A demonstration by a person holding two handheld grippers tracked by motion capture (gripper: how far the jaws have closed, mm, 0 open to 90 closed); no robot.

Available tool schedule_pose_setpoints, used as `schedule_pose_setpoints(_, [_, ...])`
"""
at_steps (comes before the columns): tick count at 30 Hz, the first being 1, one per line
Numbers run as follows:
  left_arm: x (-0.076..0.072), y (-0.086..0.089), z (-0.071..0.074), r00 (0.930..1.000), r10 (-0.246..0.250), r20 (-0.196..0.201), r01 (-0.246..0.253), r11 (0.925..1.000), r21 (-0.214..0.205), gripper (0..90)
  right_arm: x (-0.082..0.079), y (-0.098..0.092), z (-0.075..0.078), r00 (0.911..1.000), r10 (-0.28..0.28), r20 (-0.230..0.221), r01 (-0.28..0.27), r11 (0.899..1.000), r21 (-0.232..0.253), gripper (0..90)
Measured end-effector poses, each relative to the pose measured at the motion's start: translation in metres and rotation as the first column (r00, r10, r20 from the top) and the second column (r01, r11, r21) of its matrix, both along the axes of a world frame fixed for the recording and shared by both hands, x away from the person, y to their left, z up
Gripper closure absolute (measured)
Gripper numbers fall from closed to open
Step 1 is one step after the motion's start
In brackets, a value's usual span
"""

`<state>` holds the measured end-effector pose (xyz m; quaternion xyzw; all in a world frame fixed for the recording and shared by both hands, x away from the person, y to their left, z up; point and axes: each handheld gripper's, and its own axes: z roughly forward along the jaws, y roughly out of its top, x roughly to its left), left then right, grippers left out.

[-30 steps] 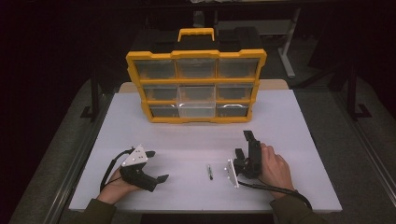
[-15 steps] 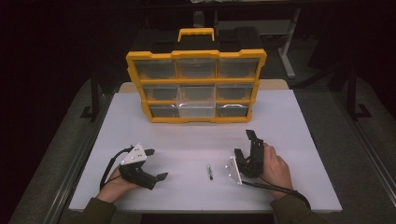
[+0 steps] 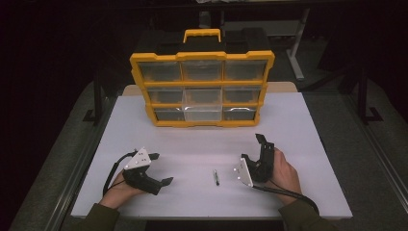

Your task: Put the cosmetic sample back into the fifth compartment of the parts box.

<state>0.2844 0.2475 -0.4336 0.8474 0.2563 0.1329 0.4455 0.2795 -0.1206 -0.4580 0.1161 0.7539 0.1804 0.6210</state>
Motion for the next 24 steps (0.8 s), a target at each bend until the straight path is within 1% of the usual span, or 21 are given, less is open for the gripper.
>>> schedule_pose_setpoints(1, [0.0002,0.0002,0.0,1.0,-0.001,0.001,0.001,1.0,0.0,0.0,-0.0001,-0.0002,-0.0002,1.0,-0.001,-0.007,0.002,1.0,0.016,0.0])
schedule_pose_setpoints(3, [0.0006,0.0006,-0.0002,1.0,-0.004,0.003,0.004,1.0,0.003,0.0,0.0001,-0.001,0.001,0.9999,-0.003,-0.014,0.004,1.0,0.028,0.0])
schedule_pose_setpoints(6, [0.0003,0.001,-0.0001,1.0,-0.003,0.002,0.003,1.0,0.004,0.0,0.0008,-0.0019,0.0024,0.9998,0.0,-0.022,0.001,0.999,0.037,0.0])
schedule_pose_setpoints(8, [0.0,0.001,0.0002,1.0,-0.002,0.002,0.002,1.0,0.006,0.0,0.0017,-0.0024,0.0027,0.9993,0.001,-0.038,0.001,0.999,0.043,0.0])
schedule_pose_setpoints(10, [-0.0002,0.0007,-0.0001,1.0,-0.001,0.002,0.001,1.0,0.006,0.0,0.002,-0.0027,0.0027,0.9988,0.002,-0.049,0.001,0.998,0.061,0.0])
schedule_pose_setpoints(11, [-0.0005,0.0006,-0.0002,1.0,0.0,0.001,0.0,1.0,0.005,0.0,0.0017,-0.0027,0.0029,0.9981,-0.003,-0.061,0.009,0.996,0.084,0.0])
schedule_pose_setpoints(12, [-0.0004,0.0005,-0.0002,1.0,0.001,0.001,-0.001,1.0,0.005,0.0,0.0017,-0.0027,0.0029,0.9981,-0.003,-0.061,0.009,0.996,0.084,0.0])
schedule_pose_setpoints(13, [-0.0002,0.0002,-0.0003,1.0,0.001,0.003,-0.001,1.0,0.001,0.0,0.0012,-0.0026,0.0029,0.9976,-0.003,-0.069,0.01,0.995,0.097,0.0])
schedule_pose_setpoints(14, [-0.0001,0.0,-0.0003,1.0,0.0,0.002,0.0,1.0,-0.001,0.0,0.0013,-0.0032,0.0032,0.9974,-0.002,-0.072,0.009,0.996,0.093,0.0])
schedule_pose_setpoints(19, [0.0,-0.0003,-0.0012,1.0,-0.003,0.0,0.003,1.0,0.007,0.0,0.0011,-0.0036,0.0041,0.9955,-0.006,-0.094,0.019,0.991,0.135,0.0])
schedule_pose_setpoints(21, [0.0,-0.0002,-0.001,1.0,0.0,0.0,0.0,1.0,0.003,0.0,0.0021,-0.0039,0.0045,0.9954,-0.004,-0.096,0.017,0.99,0.137,0.0])
schedule_pose_setpoints(22, [0.0,0.0,-0.0007,1.0,0.001,0.0,-0.001,1.0,0.001,0.0,0.0024,-0.0039,0.005,0.9945,-0.005,-0.105,0.02,0.99,0.141,0.0])
schedule_pose_setpoints(23, [0.0002,0.0,-0.0007,1.0,0.002,0.001,-0.002,1.0,0.0,0.0,0.0025,-0.0035,0.0048,0.9946,-0.007,-0.104,0.024,0.986,0.164,0.0])
schedule_pose_setpoints(24, [0.0004,0.0,-0.0007,1.0,0.0,0.002,0.0,1.0,0.001,0.0,0.0023,-0.0036,0.0052,0.9941,-0.007,-0.108,0.026,0.985,0.172,0.0])
